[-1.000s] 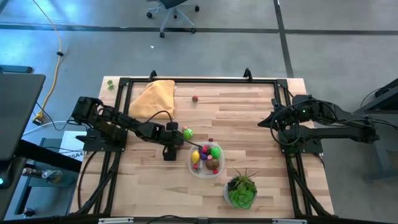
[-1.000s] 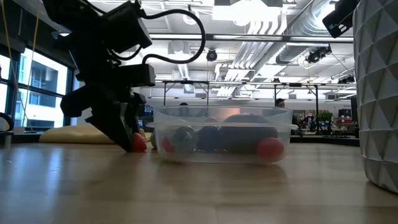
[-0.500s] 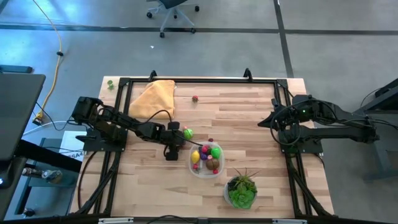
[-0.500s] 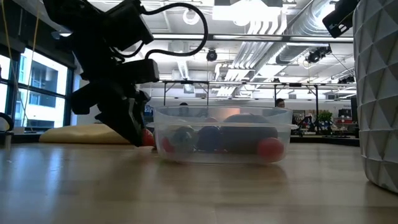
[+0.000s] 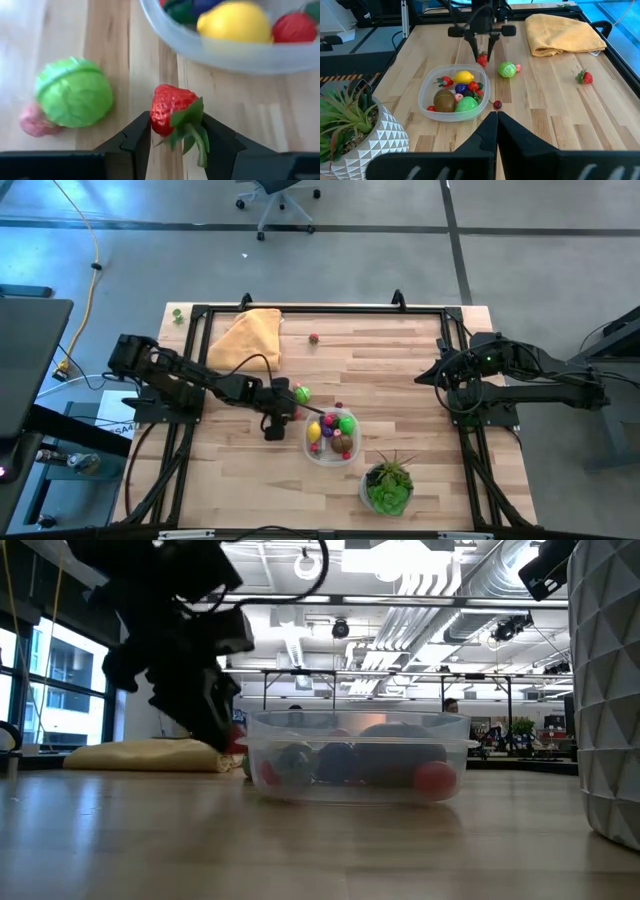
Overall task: Pick and placing Produce into tupperware
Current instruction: Put the red strawberry into the transparent bin
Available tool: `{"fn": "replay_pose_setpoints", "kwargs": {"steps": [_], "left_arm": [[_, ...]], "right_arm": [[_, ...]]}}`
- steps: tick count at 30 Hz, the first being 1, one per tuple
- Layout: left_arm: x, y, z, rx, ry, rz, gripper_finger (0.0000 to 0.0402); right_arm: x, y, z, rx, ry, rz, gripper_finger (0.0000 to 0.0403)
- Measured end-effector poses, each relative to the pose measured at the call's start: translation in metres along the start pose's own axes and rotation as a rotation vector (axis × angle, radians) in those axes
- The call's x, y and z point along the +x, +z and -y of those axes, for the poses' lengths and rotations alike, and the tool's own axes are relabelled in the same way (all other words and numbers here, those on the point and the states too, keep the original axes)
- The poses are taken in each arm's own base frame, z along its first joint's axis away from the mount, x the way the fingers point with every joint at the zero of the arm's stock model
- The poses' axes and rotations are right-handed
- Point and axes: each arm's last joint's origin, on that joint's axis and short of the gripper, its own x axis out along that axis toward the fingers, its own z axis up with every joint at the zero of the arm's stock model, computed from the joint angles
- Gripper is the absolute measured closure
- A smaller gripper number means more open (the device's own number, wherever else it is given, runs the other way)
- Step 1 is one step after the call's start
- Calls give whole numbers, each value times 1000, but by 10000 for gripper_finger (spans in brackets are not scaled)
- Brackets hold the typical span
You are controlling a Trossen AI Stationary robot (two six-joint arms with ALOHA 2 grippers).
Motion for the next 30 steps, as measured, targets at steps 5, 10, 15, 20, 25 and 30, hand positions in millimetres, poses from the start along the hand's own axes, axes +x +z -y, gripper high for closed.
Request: {"fn": "replay_pose_setpoints", "kwargs": {"steps": [5, 10, 15, 20, 25, 30], "left_arm": [[-23, 7, -2, -5, 25, 73, 272], [-46, 18, -2, -11, 12, 197, 272], [-63, 39, 1, 66, -85, 285, 272], [-70, 67, 9, 186, -133, 339, 272], [-59, 90, 17, 298, -133, 267, 272], [-31, 102, 25, 378, -148, 130, 272]], "right_arm": [[0, 0, 0, 0, 0, 0, 402], [0, 0, 0, 1, 0, 0, 402], [0, 0, 0, 1, 1, 0, 402], [0, 0, 0, 1, 0, 0, 402], [0, 0, 0, 0, 0, 0, 402], [0, 0, 0, 0, 0, 2, 402]]}}
